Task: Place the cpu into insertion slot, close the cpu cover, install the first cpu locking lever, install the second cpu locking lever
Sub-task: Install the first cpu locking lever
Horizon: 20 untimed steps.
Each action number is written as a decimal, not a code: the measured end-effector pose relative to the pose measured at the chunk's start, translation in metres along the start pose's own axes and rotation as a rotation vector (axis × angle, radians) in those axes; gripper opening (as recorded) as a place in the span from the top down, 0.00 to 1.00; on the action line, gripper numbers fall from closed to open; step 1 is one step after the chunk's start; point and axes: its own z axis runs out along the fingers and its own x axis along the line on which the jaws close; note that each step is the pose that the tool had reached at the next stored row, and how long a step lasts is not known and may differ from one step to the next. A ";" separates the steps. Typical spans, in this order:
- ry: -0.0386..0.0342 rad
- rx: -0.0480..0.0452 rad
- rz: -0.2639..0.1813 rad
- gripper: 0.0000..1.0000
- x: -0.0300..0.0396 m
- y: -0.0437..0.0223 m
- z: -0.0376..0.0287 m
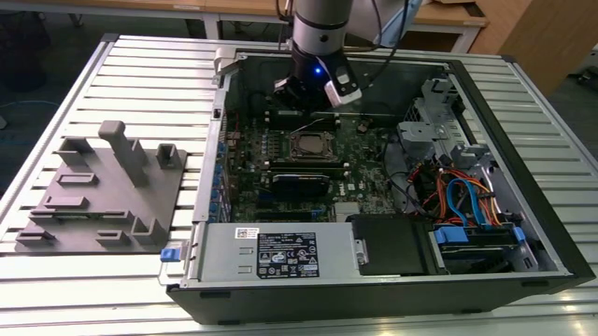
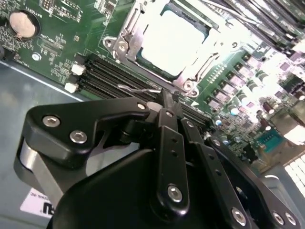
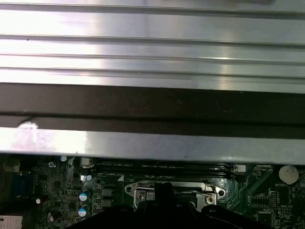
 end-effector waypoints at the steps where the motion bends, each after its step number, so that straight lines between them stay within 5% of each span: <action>1: -0.0001 0.0000 0.000 0.90 -0.0005 0.0001 0.0006; 20: 0.0000 0.0000 0.000 0.90 -0.0155 0.0049 0.0033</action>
